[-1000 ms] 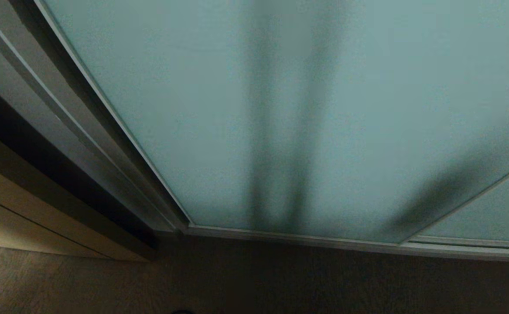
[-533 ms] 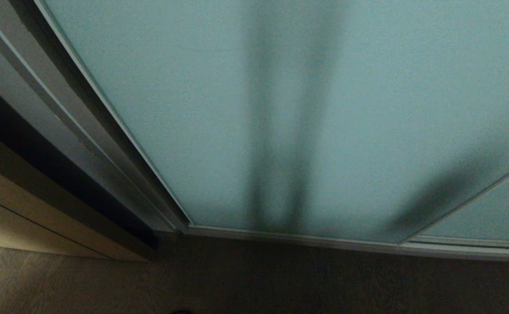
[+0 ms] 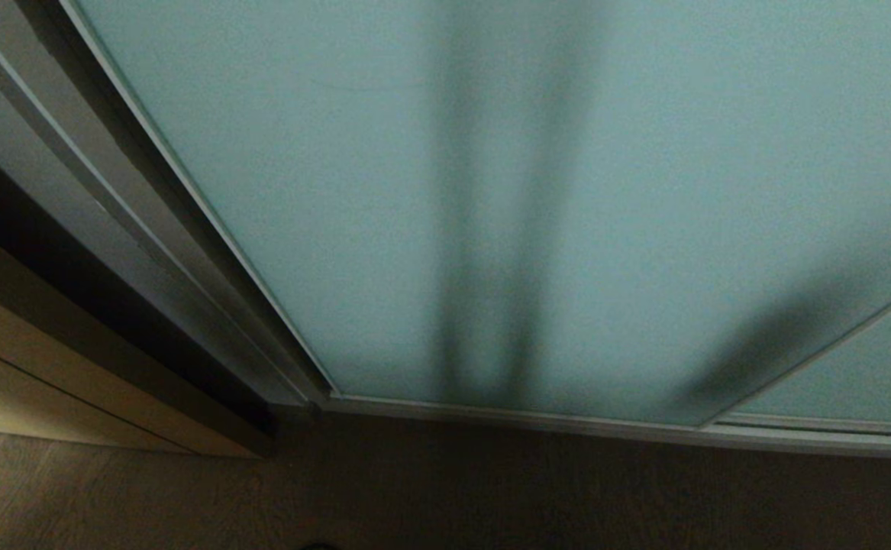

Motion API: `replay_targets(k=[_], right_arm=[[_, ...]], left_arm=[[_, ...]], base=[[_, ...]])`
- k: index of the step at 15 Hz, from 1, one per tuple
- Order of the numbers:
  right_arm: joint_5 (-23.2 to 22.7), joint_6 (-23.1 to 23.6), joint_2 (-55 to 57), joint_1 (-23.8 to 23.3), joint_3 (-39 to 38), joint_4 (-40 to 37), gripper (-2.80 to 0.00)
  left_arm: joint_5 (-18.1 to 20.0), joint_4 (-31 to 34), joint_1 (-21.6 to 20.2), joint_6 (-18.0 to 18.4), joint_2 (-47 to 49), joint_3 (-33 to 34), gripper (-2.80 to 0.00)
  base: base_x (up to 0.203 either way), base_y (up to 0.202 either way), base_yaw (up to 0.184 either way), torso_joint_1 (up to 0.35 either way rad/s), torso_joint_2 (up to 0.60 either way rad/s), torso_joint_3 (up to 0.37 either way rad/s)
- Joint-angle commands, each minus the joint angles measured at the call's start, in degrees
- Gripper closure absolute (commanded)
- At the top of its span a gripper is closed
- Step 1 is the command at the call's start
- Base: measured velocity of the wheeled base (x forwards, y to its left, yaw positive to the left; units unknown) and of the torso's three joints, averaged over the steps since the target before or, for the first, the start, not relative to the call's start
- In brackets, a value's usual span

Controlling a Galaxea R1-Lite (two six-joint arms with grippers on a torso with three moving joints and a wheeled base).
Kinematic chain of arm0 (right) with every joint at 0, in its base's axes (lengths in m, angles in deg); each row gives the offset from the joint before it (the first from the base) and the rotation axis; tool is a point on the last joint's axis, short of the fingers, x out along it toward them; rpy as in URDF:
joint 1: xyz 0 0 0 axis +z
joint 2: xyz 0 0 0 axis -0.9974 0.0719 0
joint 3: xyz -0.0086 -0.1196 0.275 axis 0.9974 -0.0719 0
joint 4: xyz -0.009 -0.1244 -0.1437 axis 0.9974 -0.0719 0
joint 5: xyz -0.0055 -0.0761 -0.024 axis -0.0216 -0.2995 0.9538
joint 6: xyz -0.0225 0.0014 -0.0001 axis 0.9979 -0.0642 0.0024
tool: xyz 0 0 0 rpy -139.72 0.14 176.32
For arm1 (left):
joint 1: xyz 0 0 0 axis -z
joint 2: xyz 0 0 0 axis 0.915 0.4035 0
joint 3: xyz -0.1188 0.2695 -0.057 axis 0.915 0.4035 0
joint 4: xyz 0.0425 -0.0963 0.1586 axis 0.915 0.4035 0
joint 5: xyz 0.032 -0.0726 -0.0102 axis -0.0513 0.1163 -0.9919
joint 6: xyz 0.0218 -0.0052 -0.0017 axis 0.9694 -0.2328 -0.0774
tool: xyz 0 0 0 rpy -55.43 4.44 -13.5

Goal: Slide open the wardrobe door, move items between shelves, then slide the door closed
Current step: Close the door

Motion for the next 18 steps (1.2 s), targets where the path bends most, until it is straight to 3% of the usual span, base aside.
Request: replay_targets(k=[1,5,8,12,14,16,18], right_arm=[[0.0,0.01,0.01,0.01,-0.01,0.01,0.0],[0.0,0.01,0.05,0.01,-0.01,0.01,0.0],[0.0,0.01,0.08,0.01,-0.01,0.01,0.0],[0.0,0.02,0.01,0.01,-0.01,0.01,0.0],[0.0,0.1,0.01,0.01,-0.01,0.01,0.0],[0.0,0.01,0.08,0.01,-0.01,0.01,0.0],[0.0,0.01,0.06,0.01,-0.01,0.01,0.0]], left_arm=[[-0.27,-0.08,-0.02,0.25,0.46,-1.87,0.0],[-4.71,-1.82,-0.02,-0.24,9.02,-21.25,0.0],[-8.42,-13.58,-0.13,-0.09,20.31,-28.99,0.0],[-12.48,-40.32,-0.24,0.89,35.65,-34.11,0.0],[-13.25,-50.22,-0.22,1.1,40.54,-33.43,0.0],[-13.55,-55.06,-0.23,1.21,44.09,-33.41,0.0],[-13.57,-55.74,-0.2,1.1,47.07,-36.26,0.0]], base=[[0.0,0.0,0.0,0.0,0.0,0.0],[0.0,0.0,0.0,0.0,0.0,0.0],[0.0,0.0,0.0,0.0,0.0,0.0],[0.0,0.0,0.0,0.0,0.0,0.0],[0.0,0.0,0.0,0.0,0.0,0.0],[0.0,0.0,0.0,0.0,0.0,0.0],[0.0,0.0,0.0,0.0,0.0,0.0]])
